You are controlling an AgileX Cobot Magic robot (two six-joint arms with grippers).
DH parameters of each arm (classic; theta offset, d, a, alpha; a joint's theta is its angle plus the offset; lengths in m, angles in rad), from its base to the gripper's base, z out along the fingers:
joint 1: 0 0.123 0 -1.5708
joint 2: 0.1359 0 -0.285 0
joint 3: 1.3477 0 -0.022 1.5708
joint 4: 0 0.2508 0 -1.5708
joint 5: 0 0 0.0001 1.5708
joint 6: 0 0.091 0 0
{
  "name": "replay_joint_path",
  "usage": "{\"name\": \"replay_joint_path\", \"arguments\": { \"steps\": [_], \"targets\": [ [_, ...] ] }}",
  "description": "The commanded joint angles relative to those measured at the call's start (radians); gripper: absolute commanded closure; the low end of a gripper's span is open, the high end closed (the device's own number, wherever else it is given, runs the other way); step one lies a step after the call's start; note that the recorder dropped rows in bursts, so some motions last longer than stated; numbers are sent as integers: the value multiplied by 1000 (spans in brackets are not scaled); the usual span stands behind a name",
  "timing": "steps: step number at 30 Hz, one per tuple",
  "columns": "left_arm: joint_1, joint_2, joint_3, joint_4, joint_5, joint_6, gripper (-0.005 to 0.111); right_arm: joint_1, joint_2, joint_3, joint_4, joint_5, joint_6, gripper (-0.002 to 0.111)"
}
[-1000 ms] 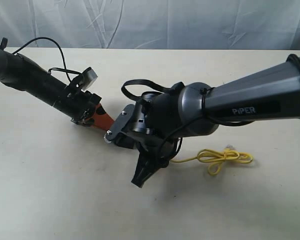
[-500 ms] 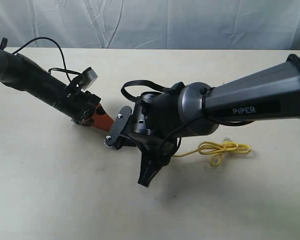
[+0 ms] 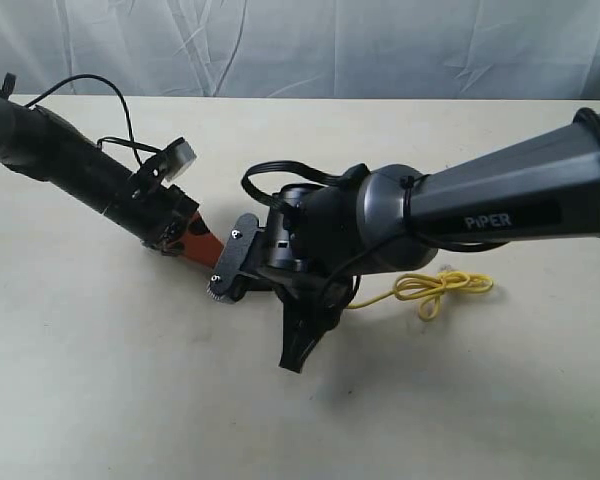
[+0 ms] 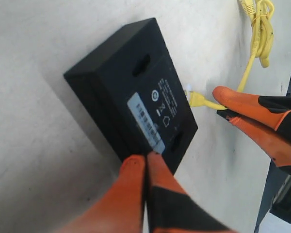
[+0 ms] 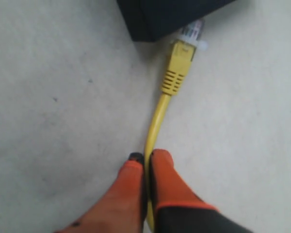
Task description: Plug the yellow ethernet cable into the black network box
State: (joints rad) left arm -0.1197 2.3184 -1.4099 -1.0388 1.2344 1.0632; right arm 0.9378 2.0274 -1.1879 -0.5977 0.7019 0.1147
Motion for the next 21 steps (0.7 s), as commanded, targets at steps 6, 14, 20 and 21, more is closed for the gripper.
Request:
{"name": "replay_joint_path", "arguments": {
  "steps": [6, 14, 20, 21],
  "targets": [
    [-1, 13, 8, 56, -82, -25, 107, -1, -9, -4, 0, 2, -10, 109],
    [0, 5, 8, 82, -145, -98, 107, -1, -9, -4, 0, 19, -10, 109],
    [0, -2, 8, 76, -192, -148, 107, -1, -9, -4, 0, 21, -7, 109],
    [0, -2, 8, 74, -199, -148, 107, -1, -9, -4, 0, 21, -7, 109]
  ]
}}
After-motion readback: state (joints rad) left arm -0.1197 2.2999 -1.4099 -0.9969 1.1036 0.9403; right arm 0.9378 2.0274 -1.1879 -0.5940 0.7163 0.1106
